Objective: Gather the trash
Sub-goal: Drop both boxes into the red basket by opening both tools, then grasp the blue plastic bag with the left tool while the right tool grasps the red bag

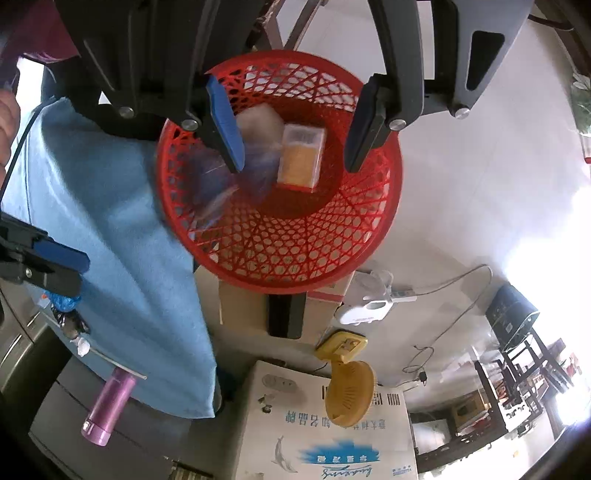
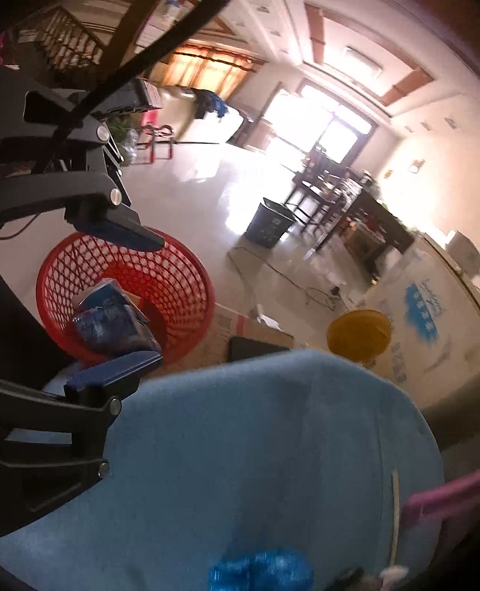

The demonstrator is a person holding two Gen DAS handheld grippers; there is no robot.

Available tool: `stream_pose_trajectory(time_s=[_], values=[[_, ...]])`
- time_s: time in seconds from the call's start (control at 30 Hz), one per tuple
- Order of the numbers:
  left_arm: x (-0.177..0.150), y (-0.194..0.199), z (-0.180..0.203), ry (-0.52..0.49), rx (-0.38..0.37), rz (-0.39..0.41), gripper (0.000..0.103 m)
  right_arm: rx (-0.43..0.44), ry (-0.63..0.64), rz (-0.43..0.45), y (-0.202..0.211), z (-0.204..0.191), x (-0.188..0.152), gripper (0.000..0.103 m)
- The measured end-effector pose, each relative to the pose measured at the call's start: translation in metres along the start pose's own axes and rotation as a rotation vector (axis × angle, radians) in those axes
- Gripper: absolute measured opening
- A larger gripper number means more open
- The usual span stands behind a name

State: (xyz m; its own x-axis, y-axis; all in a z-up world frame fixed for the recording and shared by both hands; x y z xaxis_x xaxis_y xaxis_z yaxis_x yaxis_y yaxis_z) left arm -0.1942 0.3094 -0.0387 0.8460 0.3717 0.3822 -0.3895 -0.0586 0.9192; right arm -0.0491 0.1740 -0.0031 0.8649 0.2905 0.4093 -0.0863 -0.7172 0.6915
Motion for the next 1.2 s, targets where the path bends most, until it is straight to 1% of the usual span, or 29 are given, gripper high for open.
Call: stream_pose_trajectory(time_s=[0.1, 0.13, 0.23, 0.33, 0.47, 0.63, 0.73, 0.83, 0.97, 1.07, 1.1, 1.2], values=[[0.007, 0.003, 0.016, -0.021, -0.022, 0.014, 0.057, -0.020, -0.024, 0.044, 0.015, 0.010, -0.001, 0.060], [0.009, 0.003, 0.022, -0.029, -0.030, 0.019, 0.057, -0.036, -0.031, 0.062, 0.023, 0.019, -0.003, 0.060], [0.020, 0.005, 0.047, -0.065, -0.069, 0.042, 0.057, -0.074, -0.059, 0.093, 0.046, 0.037, -0.011, 0.060], [0.030, 0.009, 0.081, -0.115, -0.108, 0.059, 0.057, -0.100, -0.103, 0.131, 0.075, 0.059, -0.020, 0.060], [0.041, 0.012, 0.134, -0.233, -0.146, 0.075, 0.058, -0.147, -0.193, 0.205, 0.121, 0.100, -0.037, 0.060], [0.056, 0.017, 0.202, -0.385, -0.171, 0.125, 0.067, -0.187, -0.323, 0.294, 0.178, 0.153, -0.062, 0.060], [0.068, 0.015, 0.238, -0.458, -0.182, 0.144, 0.070, -0.209, -0.383, 0.338, 0.210, 0.182, -0.075, 0.060], [0.083, 0.007, 0.265, -0.500, -0.199, 0.151, 0.071, -0.234, -0.429, 0.388, 0.239, 0.207, -0.079, 0.060], [0.108, -0.008, 0.297, -0.526, -0.230, 0.132, 0.071, -0.269, -0.448, 0.450, 0.269, 0.231, -0.063, 0.060], [0.116, -0.021, 0.318, -0.550, -0.258, 0.107, 0.071, -0.319, -0.408, 0.486, 0.287, 0.247, -0.034, 0.061], [0.117, -0.026, 0.324, -0.556, -0.268, 0.096, 0.071, -0.323, -0.396, 0.486, 0.290, 0.251, -0.029, 0.063], [0.120, -0.041, 0.337, -0.553, -0.297, 0.057, 0.071, -0.351, -0.361, 0.483, 0.290, 0.270, 0.002, 0.064]])
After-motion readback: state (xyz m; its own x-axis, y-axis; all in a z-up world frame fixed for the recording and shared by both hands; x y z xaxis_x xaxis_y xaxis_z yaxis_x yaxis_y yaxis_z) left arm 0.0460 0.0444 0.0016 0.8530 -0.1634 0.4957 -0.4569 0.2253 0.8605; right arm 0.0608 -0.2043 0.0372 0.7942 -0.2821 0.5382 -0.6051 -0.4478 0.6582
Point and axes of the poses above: each gripper's, at about its wrist camera, not at the fingertips, and y roughly against the way its jaws point, z to its right, x to its top, the point moved 7 cm from there along -y, roughly the way its jaws point, and after that the axes turned 2 degrees about y, right-handed, at the moved point
